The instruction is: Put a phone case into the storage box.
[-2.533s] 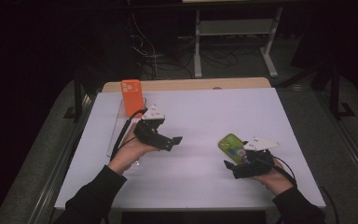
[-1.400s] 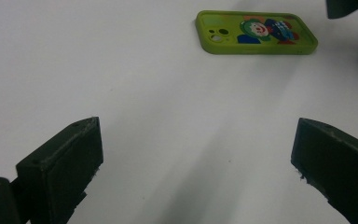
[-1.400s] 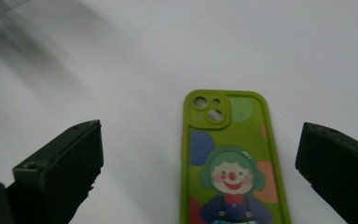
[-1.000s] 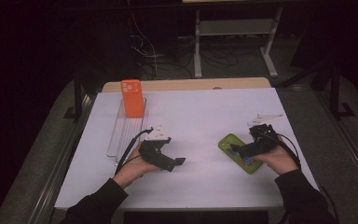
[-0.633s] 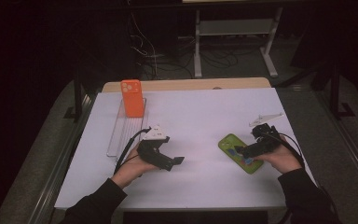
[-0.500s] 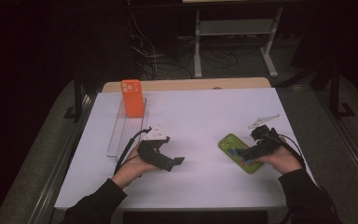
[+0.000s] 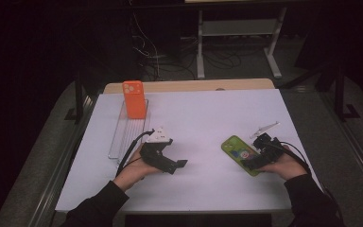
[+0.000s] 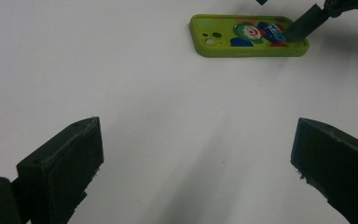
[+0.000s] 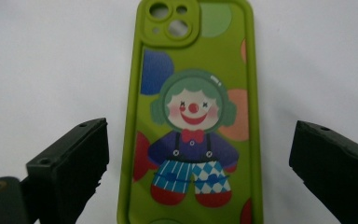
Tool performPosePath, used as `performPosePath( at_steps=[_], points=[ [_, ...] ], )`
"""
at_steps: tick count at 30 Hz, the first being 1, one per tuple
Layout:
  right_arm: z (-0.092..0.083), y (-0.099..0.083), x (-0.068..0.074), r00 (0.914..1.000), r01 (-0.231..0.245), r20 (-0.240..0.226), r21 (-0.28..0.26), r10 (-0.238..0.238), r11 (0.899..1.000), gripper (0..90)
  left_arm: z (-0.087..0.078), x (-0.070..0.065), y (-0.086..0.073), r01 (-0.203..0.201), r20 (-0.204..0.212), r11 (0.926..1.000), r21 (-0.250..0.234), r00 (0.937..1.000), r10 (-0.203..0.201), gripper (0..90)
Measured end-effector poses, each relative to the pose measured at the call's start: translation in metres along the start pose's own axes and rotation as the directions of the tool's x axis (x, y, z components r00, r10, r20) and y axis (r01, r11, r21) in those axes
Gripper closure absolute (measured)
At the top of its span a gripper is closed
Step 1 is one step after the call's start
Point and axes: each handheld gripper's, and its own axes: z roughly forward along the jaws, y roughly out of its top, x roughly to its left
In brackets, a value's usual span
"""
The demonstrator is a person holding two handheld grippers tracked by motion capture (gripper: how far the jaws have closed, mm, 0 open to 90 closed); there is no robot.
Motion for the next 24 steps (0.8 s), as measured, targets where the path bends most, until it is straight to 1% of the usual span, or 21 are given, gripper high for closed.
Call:
performPosePath(
  at_steps=[2,5,6,9,16,20,22,24],
  points=[
    [0.002,-0.001,0.001,1.0,0.0,0.002,0.014,0.0,1.0,4.7,0.001,0.0,0.0,0.005,-0.001,1.0,-0.002,1.0,-0.005,1.8],
    [0.006,-0.003,0.001,0.9999,0.013,0.001,0.038,-0.013,0.999,5.6,0.001,-0.001,0.0,0.003,-0.002,1.0,0.0,1.0,-0.003,1.8],
    [0.007,-0.004,0.002,1.0,0.007,-0.002,0.047,-0.007,0.999,5.8,0.001,-0.001,0.0,0.003,-0.003,1.0,0.002,1.0,-0.003,1.8],
    [0.009,-0.005,0.003,1.0,0.007,0.003,0.065,-0.007,0.998,7.1,0.001,-0.001,0.0,0.002,-0.002,1.0,0.004,1.0,-0.002,1.8],
    [0.012,-0.005,0.005,0.9998,0.015,0.009,0.089,-0.016,0.996,11.3,0.002,-0.001,-0.001,0.006,0.0,1.0,0.007,1.0,-0.006,1.8],
    [0.012,-0.006,0.005,0.9995,0.025,0.019,0.091,-0.027,0.996,12.5,0.003,-0.002,0.0,0.012,-0.001,0.9999,0.003,0.9999,-0.012,1.8],
    [0.012,-0.006,0.006,0.9992,0.027,0.025,0.098,-0.029,0.995,12.3,0.002,-0.001,0.0,0.004,0.001,0.9999,0.01,1.0,-0.004,1.8],
    [0.013,-0.006,0.007,0.9993,0.022,0.027,0.096,-0.024,0.995,12.6,0.003,-0.002,0.0,0.008,0.0,1.0,0.006,1.0,-0.008,1.8]
  ],
)
